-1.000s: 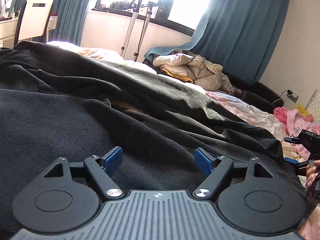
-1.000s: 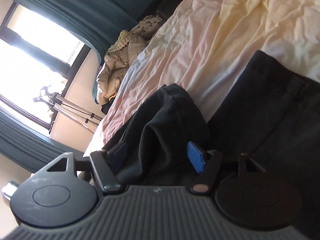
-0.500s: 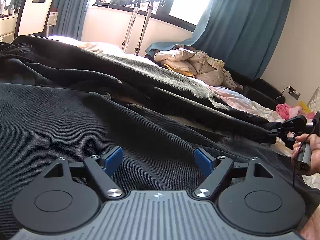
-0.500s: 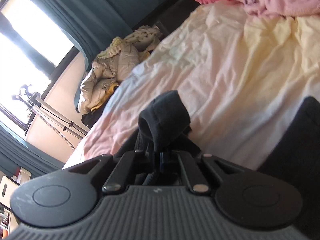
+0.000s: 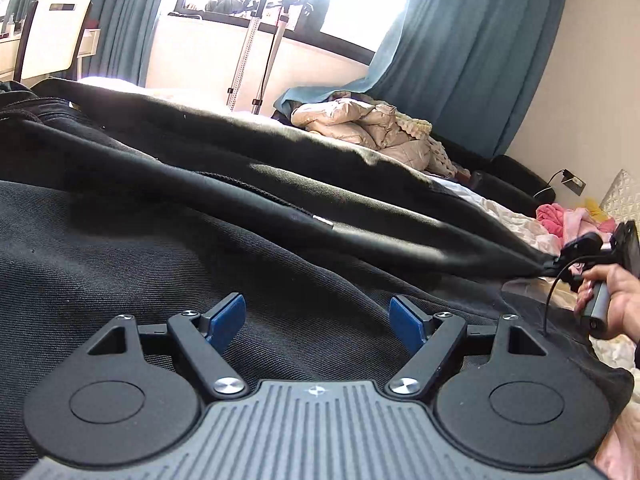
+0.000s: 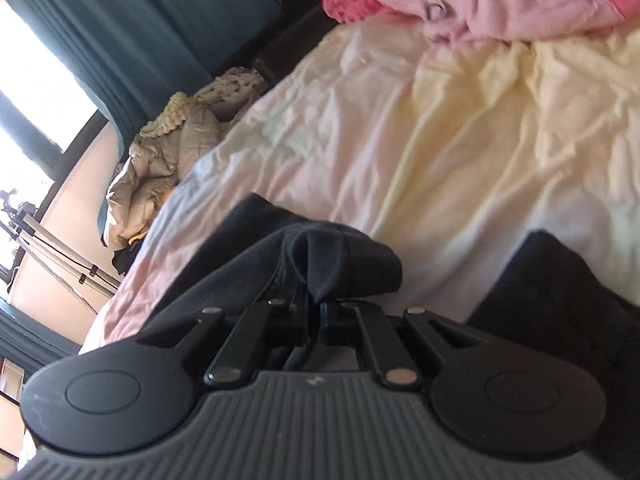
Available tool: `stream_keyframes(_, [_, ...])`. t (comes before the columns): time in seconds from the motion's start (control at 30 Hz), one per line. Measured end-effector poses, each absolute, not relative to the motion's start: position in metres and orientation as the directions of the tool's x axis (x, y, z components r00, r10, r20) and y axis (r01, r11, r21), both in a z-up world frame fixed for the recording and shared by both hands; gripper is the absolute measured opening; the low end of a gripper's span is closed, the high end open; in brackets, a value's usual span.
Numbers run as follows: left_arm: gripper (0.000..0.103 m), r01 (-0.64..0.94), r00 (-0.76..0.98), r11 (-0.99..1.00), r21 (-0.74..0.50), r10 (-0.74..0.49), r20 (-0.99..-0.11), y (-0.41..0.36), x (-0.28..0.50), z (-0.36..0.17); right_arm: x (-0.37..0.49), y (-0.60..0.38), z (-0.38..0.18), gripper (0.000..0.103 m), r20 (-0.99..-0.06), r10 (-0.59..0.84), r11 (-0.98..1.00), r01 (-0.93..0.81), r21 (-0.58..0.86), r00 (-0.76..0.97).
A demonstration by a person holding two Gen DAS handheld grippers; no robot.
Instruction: Fold clothes
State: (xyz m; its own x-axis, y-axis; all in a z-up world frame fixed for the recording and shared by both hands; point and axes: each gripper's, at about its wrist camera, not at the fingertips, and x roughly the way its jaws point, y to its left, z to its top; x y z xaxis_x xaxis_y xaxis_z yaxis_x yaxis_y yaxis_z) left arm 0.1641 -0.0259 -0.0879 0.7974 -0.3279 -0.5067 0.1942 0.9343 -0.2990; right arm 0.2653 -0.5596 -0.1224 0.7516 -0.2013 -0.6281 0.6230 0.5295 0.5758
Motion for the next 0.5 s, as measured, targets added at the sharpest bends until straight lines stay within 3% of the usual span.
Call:
stream_keyframes(0.1, [0.082,0.196,0.796,0.935,-0.296,-0.328,-0.509,-0.026,0.164,-0.088,0.255,-0.554,-0.117,0.005,-0.55,-0.22,0.572,0.563,0.596,0.806])
stream_keyframes(0.27, [0.082,0.197,0.793,0.939,-0.28,-0.321,-0.518,-0.028,0.165,-0.09,0.254,-0.546,-0.038,0.005,-0.313,-0.285,0.725,0.417,0.548,0.906])
stream_keyframes(0.37, [0.082,0.197,0.793,0.943,-0.27,-0.315,-0.522,-0.029,0.165,-0.09,0.248,-0.553,-0.04,0.005,-0.34,-0.308,0.735,0.449,0.509,0.889])
stream_keyframes(0.5, [0.082,0.201,0.793,0.944,-0.26,-0.313,-0.523,-0.03,0.163,-0.09,0.215,-0.568,-0.096,0.005,-0.46,-0.321,0.654,0.545,0.525,0.828])
